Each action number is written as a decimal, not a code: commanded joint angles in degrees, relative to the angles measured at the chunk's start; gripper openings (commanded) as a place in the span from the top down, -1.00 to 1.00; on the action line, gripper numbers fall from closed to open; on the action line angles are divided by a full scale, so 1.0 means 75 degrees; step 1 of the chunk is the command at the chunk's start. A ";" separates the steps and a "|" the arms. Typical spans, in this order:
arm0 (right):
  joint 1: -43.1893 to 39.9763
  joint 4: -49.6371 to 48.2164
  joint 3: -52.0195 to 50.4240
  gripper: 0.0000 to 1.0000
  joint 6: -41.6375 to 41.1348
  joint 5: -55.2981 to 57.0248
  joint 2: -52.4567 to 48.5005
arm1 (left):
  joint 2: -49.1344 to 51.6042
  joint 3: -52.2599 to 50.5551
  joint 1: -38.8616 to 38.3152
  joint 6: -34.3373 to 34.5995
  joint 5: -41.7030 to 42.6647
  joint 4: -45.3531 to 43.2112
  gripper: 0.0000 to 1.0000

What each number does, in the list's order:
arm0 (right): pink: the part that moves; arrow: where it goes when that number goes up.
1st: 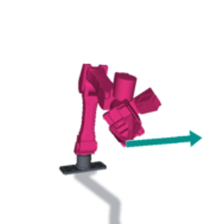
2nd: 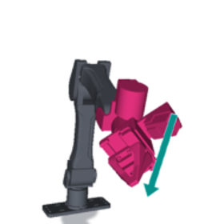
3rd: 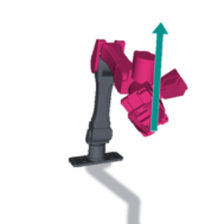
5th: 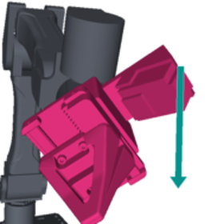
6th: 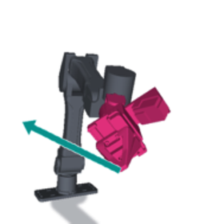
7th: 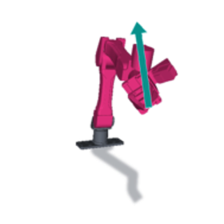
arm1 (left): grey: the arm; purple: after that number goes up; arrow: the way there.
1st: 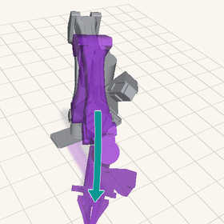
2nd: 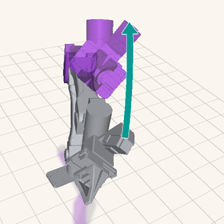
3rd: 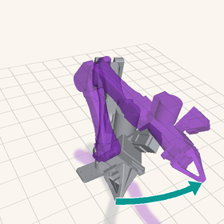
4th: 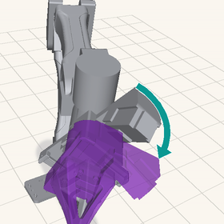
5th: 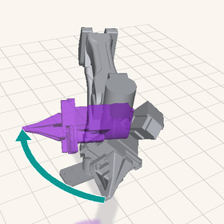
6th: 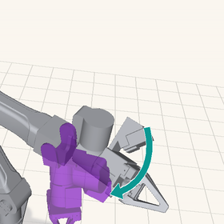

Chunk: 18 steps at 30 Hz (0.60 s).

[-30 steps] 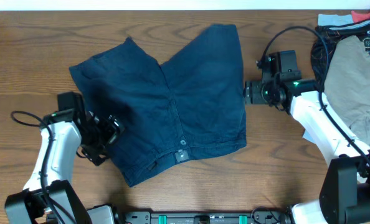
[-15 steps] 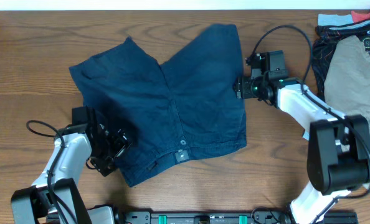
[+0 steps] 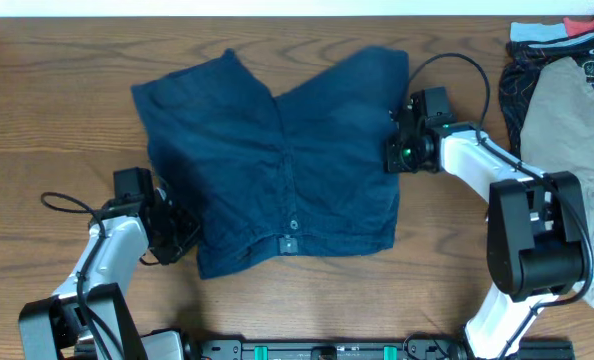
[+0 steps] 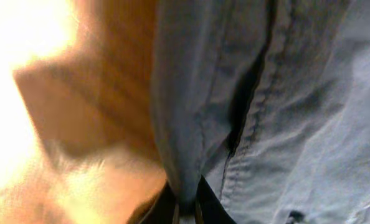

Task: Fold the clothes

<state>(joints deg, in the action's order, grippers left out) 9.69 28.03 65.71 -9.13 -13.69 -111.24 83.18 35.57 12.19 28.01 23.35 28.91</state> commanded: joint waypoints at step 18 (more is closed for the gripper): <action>0.1644 0.2486 -0.0262 0.70 -0.2355 -0.1224 0.0082 | 0.0041 0.2168 0.0087 -0.0166 -0.0207 -0.1842 -0.73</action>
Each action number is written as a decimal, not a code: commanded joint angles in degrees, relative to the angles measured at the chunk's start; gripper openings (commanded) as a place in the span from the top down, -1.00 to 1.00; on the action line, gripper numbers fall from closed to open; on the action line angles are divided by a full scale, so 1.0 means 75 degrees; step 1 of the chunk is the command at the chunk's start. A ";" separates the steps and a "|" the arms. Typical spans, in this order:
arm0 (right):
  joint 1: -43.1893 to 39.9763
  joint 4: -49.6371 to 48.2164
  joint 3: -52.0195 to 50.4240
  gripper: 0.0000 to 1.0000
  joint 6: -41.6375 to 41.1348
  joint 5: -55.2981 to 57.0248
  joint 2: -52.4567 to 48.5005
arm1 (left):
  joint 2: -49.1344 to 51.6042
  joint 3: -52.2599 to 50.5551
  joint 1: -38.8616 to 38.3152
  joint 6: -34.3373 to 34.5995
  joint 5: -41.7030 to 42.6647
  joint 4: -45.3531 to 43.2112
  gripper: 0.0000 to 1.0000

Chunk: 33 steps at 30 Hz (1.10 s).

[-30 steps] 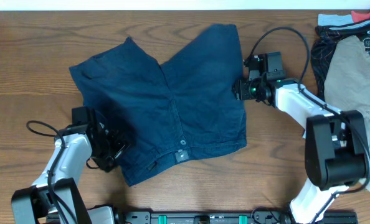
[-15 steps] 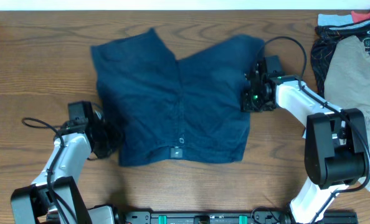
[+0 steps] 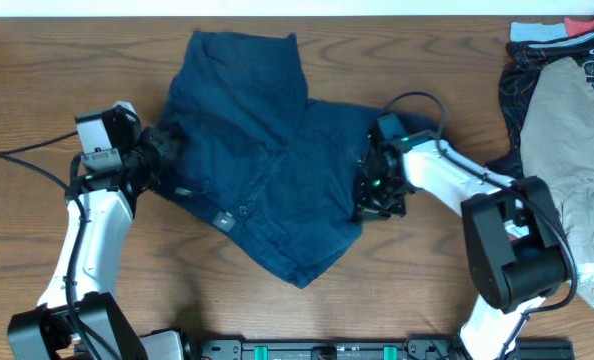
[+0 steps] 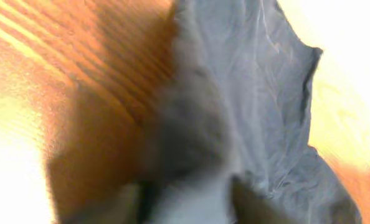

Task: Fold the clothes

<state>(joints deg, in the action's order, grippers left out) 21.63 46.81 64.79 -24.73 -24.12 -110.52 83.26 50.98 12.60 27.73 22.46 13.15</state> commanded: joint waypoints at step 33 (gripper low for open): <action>-0.2430 -0.2492 -0.0140 -0.98 0.0565 0.2620 0.1323 | 0.0029 -0.2492 -0.2498 0.1950 0.0577 0.1075 -0.91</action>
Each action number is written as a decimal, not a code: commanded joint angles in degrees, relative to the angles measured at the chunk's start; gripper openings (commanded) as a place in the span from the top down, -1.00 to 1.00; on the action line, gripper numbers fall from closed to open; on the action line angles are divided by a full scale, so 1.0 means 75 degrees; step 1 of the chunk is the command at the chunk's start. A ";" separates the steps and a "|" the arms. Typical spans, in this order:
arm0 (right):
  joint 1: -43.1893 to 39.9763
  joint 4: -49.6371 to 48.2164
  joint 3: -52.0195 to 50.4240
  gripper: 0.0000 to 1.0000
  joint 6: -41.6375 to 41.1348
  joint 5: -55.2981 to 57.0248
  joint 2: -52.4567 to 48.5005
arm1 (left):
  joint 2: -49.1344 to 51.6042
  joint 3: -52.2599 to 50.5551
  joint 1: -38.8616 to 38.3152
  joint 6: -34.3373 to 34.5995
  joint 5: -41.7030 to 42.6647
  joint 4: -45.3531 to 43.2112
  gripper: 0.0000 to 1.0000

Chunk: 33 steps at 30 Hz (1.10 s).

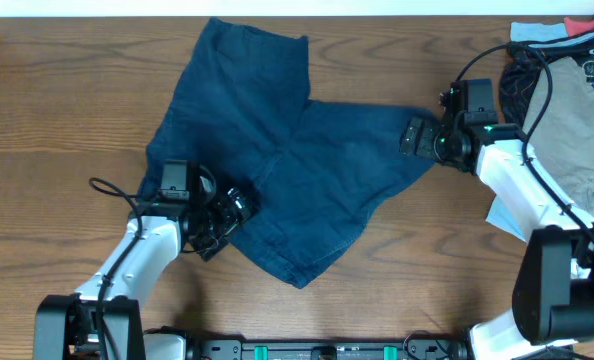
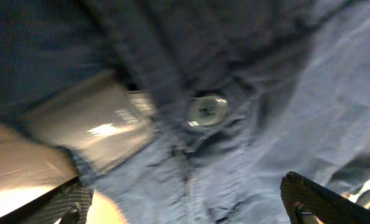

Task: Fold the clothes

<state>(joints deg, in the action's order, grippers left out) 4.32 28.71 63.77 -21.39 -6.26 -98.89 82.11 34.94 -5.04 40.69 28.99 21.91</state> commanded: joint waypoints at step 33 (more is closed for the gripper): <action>0.1093 0.3363 -0.0003 0.98 -0.0455 -0.2022 -0.1830 | 0.0245 0.1413 0.2296 -0.0641 -0.2162 -0.1105 0.88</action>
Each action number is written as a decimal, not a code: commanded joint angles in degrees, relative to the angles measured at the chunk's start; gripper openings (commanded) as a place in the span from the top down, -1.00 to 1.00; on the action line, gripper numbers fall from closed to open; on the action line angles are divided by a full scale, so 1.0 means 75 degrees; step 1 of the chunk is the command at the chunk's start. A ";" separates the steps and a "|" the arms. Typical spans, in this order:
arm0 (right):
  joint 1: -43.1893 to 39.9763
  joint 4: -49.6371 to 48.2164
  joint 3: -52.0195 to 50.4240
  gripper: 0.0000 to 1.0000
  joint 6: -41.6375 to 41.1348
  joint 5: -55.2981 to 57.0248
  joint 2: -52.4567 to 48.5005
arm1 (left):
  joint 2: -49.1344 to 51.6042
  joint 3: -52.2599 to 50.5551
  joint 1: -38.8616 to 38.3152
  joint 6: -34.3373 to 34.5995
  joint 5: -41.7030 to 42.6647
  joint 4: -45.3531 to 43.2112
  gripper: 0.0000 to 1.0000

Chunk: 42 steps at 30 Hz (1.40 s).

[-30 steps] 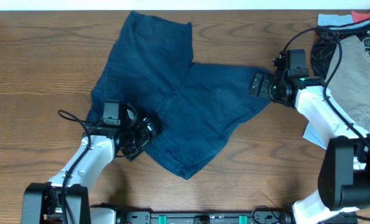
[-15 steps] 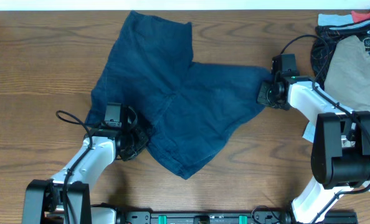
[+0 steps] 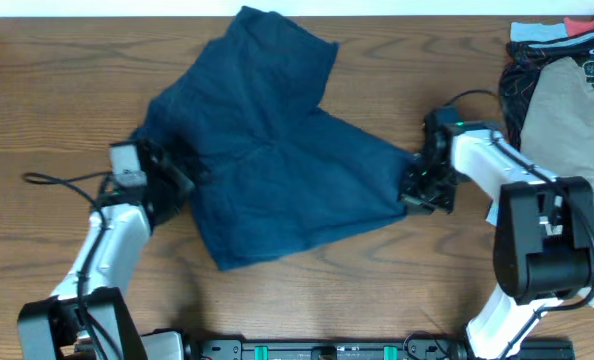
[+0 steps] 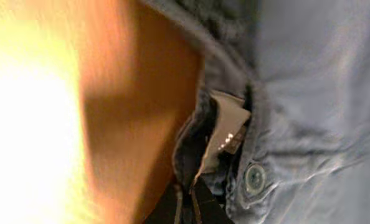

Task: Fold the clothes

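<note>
The dark blue shorts (image 3: 277, 150) lie spread at the table's middle, one leg pointing to the far edge and the other to the right. My left gripper (image 3: 174, 186) is at their left edge. In the left wrist view my left gripper (image 4: 186, 208) is shut on the waistband hem, beside the white label (image 4: 227, 130) and the button (image 4: 255, 176). My right gripper (image 3: 417, 192) sits low at the right leg's corner and looks shut on the cloth; its fingers are dark against the fabric.
A pile of other clothes (image 3: 567, 100), beige over a dark patterned piece, fills the right end of the table. The left arm's cable (image 3: 52, 180) loops over the bare wood (image 3: 57, 90) on the left.
My left gripper was open over the button area; it is now shut on the waistband hem farther left. My right gripper has come nearer the front edge. The shorts have turned.
The shorts first lay waistband toward the front, my left gripper shut on their lower left corner and my right at their right edge. Then they were turned, the left gripper far left. Later the left gripper stood open over the button. Now both hold opposite edges.
</note>
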<state>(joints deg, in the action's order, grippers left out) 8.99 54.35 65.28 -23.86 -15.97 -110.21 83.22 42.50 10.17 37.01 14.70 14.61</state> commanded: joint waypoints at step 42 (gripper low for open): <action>-0.0224 -0.0099 -0.0175 -0.28 0.1037 0.0073 0.1049 | 0.0262 -0.0688 0.0347 -0.1221 0.1352 0.5088 -0.64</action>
<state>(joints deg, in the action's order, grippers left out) 6.52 52.77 64.18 -14.55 -15.03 -102.69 84.66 38.48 12.67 28.56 24.27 53.91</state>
